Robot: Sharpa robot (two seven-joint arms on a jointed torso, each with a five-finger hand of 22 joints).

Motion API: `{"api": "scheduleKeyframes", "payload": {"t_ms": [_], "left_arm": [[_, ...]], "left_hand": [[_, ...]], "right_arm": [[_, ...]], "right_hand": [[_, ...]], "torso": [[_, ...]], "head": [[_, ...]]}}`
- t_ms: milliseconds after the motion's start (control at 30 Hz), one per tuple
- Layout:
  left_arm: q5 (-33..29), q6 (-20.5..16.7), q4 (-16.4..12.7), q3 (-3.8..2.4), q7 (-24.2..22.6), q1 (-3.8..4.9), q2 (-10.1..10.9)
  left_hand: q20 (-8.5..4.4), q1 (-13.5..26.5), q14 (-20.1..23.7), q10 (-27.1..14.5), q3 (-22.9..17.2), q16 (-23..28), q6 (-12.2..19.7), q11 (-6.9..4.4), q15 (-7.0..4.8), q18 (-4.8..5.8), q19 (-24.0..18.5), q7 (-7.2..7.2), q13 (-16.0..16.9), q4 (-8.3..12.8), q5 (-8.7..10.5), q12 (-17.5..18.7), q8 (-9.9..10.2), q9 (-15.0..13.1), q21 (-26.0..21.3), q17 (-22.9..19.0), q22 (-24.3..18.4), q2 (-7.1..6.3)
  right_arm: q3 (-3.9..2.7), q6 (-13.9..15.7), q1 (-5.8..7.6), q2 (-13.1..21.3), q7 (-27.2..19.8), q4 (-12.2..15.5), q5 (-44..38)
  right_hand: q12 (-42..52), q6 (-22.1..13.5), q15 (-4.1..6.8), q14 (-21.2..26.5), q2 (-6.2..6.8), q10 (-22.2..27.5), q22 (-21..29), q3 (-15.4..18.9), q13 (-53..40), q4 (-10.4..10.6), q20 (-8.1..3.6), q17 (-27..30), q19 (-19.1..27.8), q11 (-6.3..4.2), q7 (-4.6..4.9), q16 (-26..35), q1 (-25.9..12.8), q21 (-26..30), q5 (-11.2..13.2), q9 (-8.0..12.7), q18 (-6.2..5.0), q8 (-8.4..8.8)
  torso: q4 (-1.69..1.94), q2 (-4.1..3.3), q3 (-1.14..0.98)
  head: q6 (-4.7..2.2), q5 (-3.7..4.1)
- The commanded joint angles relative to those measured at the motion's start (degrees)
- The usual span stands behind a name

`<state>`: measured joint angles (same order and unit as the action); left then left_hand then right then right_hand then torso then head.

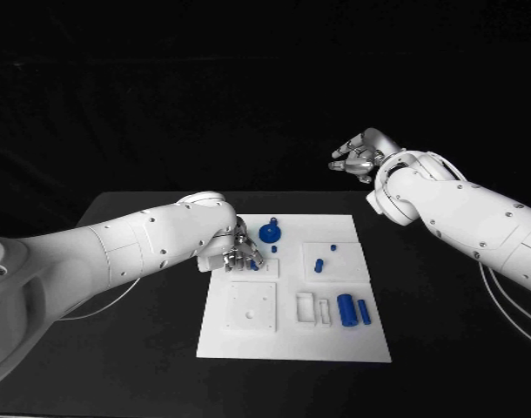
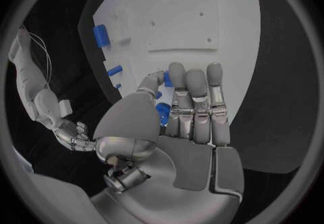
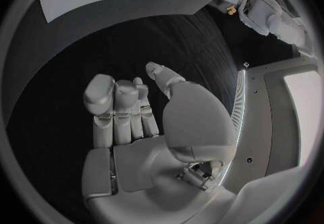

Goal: Assemble the parts on the task board

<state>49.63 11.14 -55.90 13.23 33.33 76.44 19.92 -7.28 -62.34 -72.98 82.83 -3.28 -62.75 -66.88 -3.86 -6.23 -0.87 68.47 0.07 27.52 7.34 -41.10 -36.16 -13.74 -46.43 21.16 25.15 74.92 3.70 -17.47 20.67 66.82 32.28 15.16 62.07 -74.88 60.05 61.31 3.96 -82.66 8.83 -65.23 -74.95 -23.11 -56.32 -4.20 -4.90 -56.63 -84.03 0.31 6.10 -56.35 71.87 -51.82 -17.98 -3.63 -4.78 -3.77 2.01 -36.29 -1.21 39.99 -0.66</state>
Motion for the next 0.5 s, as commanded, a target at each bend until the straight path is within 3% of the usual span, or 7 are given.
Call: {"api": "scheduleKeyframes", "payload": {"t_ms": [33,500], "left_arm": [[0.0,1.2,-0.1,0.01,-0.4,-0.02,-0.2],[1.0,1.7,0.5,0.00,-0.4,-0.02,-0.6]], "left_hand": [[-0.04,-1.8,0.0,-0.4,-9.1,-0.3,-0.1,-0.10,-0.12,0.04,-0.3,-0.31,-0.1,8.9,-0.32,-0.4,-0.3,0.0,0.2,0.0,1.2,1.11],[-0.03,-1.8,0.0,-0.3,-9.2,-0.4,-0.1,-0.11,-0.11,0.01,-0.3,-0.32,-0.1,8.8,-0.33,-0.4,-0.3,0.1,0.3,-0.1,1.2,1.07]], "right_arm": [[-0.02,-0.7,-0.01,-0.2,0.0,0.0,-0.4],[-0.02,-0.8,-0.01,-0.3,0.0,0.0,-0.4]], "right_hand": [[0.2,0.3,0.22,0.0,-0.26,0.1,-6.4,-0.2,0.1,-0.3,-0.32,0.0,-2.3,-0.40,-0.05,0.2,-0.4,0.1,0.2,0.0,-0.35,0.21],[0.2,0.3,0.22,0.0,-0.26,0.1,-6.4,-0.2,0.1,-0.3,-0.32,0.0,-2.3,-0.40,-0.05,0.2,-0.4,0.1,0.2,0.0,-0.35,0.21]], "torso": [[0.01,-0.05,0.01],[0.02,-0.04,-0.04]], "head": [[-0.04,0.10],[0.12,0.23]]}}
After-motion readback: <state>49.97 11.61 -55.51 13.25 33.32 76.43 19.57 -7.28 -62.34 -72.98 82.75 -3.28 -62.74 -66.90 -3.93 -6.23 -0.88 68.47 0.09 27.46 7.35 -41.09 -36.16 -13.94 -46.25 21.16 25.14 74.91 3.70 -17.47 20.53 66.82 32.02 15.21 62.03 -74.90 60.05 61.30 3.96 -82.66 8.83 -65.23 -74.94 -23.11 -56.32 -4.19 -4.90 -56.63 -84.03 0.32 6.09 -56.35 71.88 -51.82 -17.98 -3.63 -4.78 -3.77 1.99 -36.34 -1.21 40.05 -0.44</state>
